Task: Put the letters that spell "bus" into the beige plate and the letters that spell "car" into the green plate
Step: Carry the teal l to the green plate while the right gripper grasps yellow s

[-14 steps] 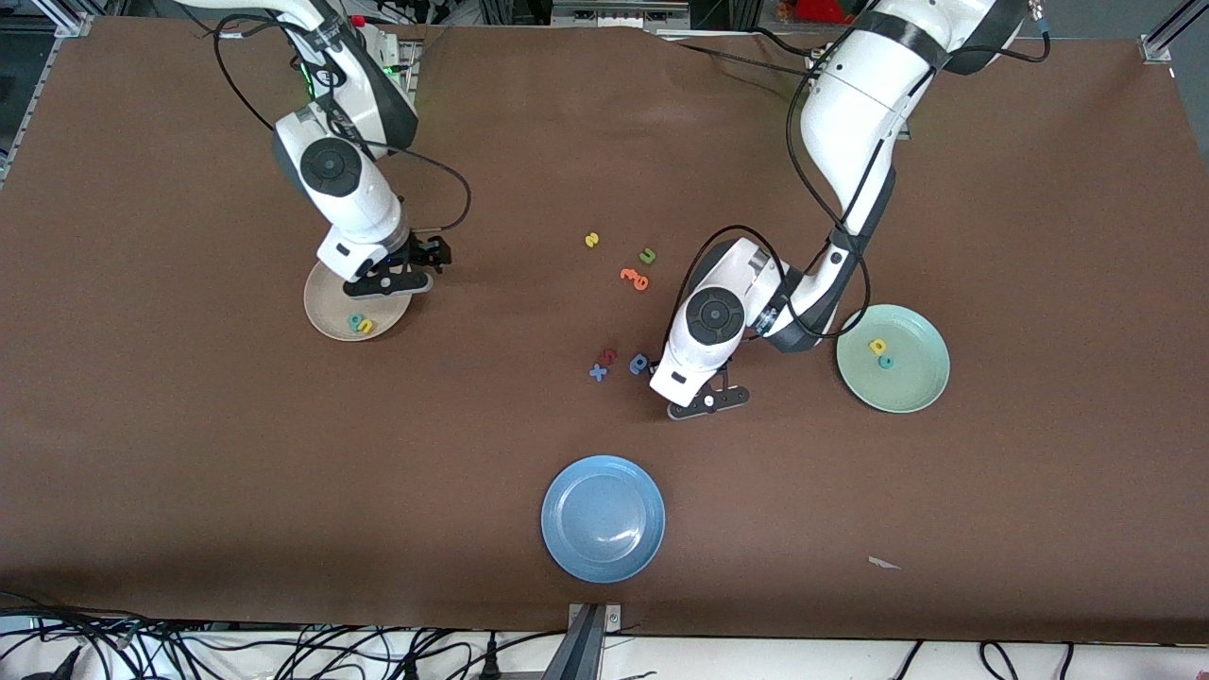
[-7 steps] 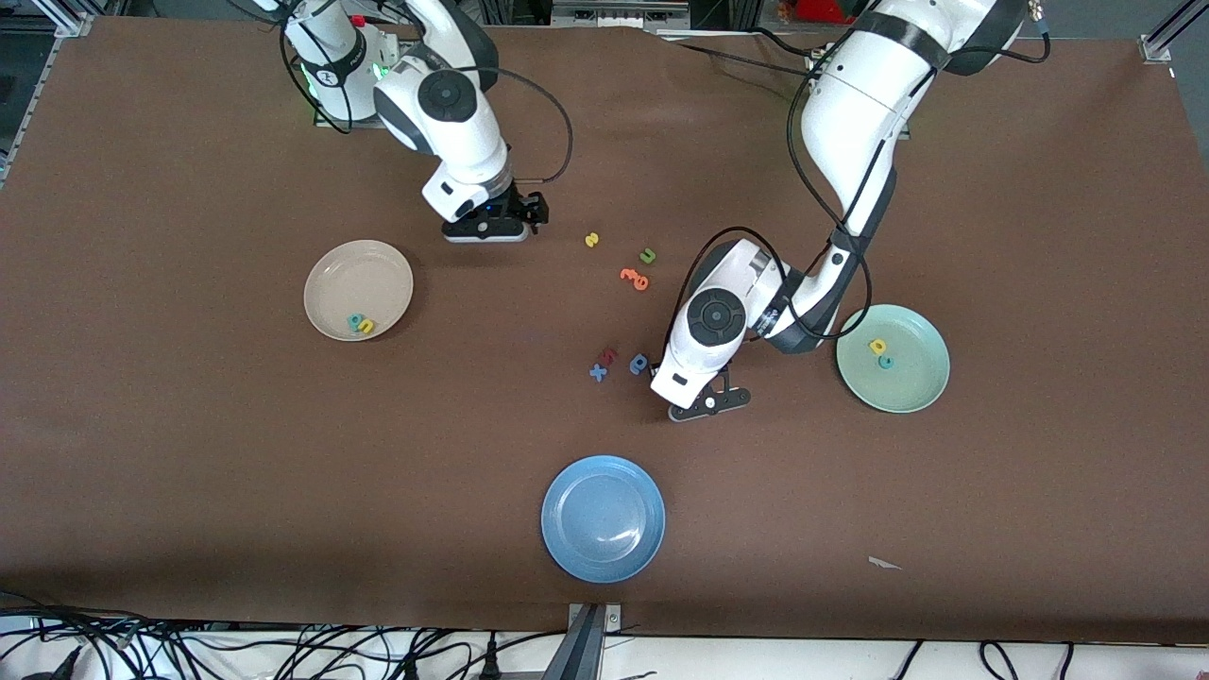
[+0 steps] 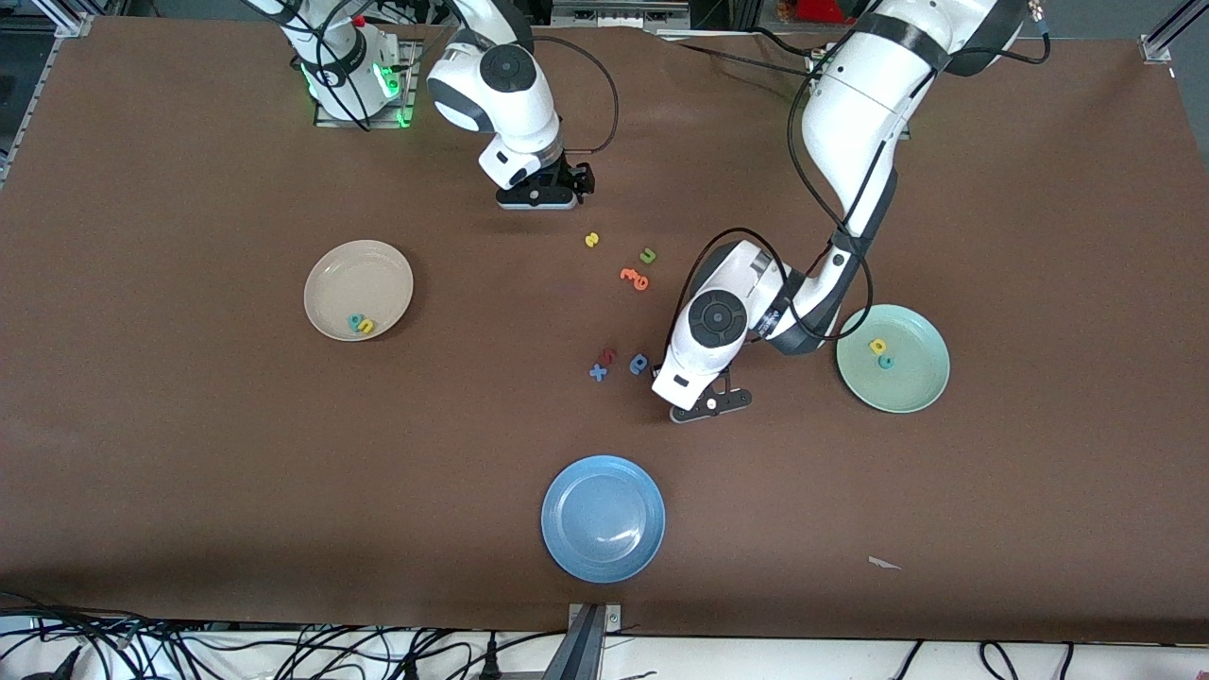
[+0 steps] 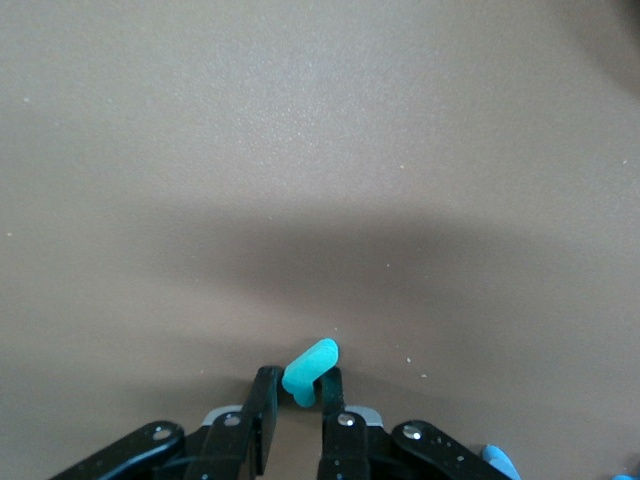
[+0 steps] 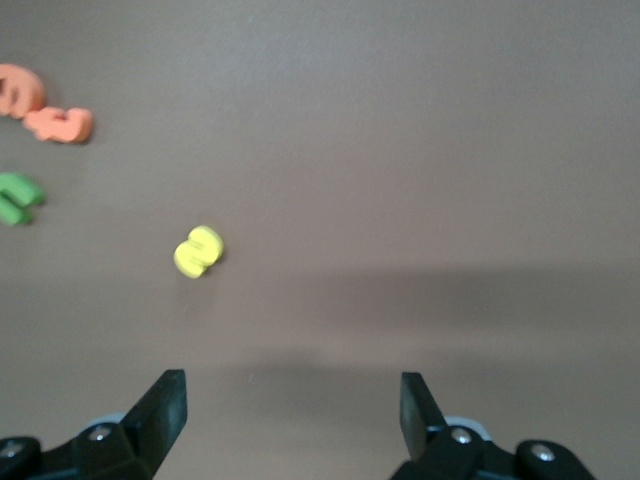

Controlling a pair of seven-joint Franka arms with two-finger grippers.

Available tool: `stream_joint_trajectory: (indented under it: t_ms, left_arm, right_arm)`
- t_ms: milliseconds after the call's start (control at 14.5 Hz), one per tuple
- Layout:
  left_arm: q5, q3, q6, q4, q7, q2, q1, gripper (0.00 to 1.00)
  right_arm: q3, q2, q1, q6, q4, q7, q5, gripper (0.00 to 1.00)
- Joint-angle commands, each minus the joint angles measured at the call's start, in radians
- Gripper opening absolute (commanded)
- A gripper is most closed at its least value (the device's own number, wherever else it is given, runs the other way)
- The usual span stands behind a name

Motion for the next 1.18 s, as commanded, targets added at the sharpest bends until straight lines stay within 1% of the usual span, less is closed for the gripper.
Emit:
stream_joint_trajectory:
  t_ms: [0, 69, 138, 484, 622, 760, 899, 968, 1106]
  left_arm:
    - [0.023, 0.0, -0.023, 0.033, -0.011, 0.014, -0.001, 0.21]
    - [0.025, 0.0, -0.023, 0.033, -0.011, 0.014, -0.002, 0.2]
    - [0.025, 0.002, -0.023, 0.033, -0.011, 0.014, -0.002, 0.18]
    - [0.026, 0.0, -0.023, 0.033, -0.01, 0.014, -0.002, 0.12]
    - [0.026, 0.0, -0.023, 0.033, -0.01, 0.014, -0.002, 0.11]
    - [0.026, 0.0, -0.023, 0.033, -0.007, 0.014, -0.001, 0.06]
    - [0.026, 0.002, -0.023, 0.033, -0.007, 0.012, -0.001, 0.04]
    - [0.026, 0.002, -0.023, 0.033, -0.007, 0.011, -0.001, 0.01]
    - [0.026, 0.0, -0.023, 0.033, -0.005, 0.006, -0.001, 0.01]
  right_arm:
    - [-0.093, 0.153, 0.1, 0.016, 0.11, 0.181, -0.199, 0.95]
    - [-0.112, 0.173, 0.114, 0.014, 0.131, 0.218, -0.243, 0.95]
    - [-0.119, 0.181, 0.127, 0.014, 0.144, 0.231, -0.253, 0.95]
    - [-0.122, 0.181, 0.143, 0.008, 0.196, 0.268, -0.248, 0.95]
    - [-0.122, 0.197, 0.167, 0.008, 0.216, 0.271, -0.245, 0.95]
    - [-0.125, 0.215, 0.174, 0.008, 0.222, 0.277, -0.251, 0.95]
    - [-0.13, 0.229, 0.181, 0.008, 0.225, 0.279, -0.258, 0.94]
    - [-0.142, 0.233, 0.19, 0.008, 0.225, 0.279, -0.261, 0.92]
    - [-0.153, 0.24, 0.198, 0.008, 0.231, 0.279, -0.273, 0.88]
